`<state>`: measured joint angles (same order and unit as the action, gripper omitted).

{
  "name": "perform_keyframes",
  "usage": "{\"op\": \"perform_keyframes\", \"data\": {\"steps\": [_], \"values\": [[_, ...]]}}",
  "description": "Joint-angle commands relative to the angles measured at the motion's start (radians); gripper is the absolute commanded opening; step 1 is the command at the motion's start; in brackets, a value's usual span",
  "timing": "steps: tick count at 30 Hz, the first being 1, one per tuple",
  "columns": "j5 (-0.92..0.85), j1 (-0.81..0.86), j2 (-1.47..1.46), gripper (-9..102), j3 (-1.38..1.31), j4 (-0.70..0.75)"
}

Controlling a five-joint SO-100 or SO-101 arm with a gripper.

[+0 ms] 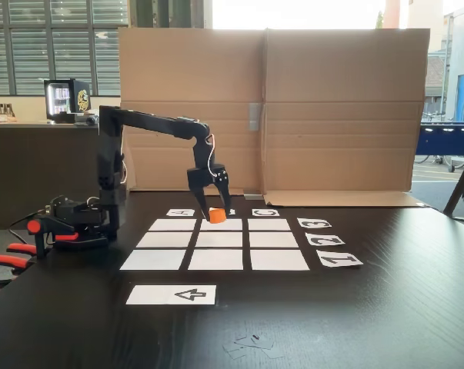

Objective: Pick up the round, orange token and place it in the grid on square B2.

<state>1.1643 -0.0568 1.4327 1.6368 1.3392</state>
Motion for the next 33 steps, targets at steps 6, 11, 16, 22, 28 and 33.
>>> {"op": "perform_keyframes", "data": {"steps": [6,11,16,22,28,33], "values": [[0.034,-0.018,-0.061,-1,-0.006,-0.037],[0.035,-0.002,-0.106,-1,-0.011,-0.067],[0.048,-0.006,-0.123,-1,-0.012,-0.084],[0.054,-0.005,-0.14,0,-0.014,-0.091],[0.054,-0.002,-0.143,37,0.031,-0.141],[0.052,-0.002,-0.143,58,0.051,-0.149]]}}
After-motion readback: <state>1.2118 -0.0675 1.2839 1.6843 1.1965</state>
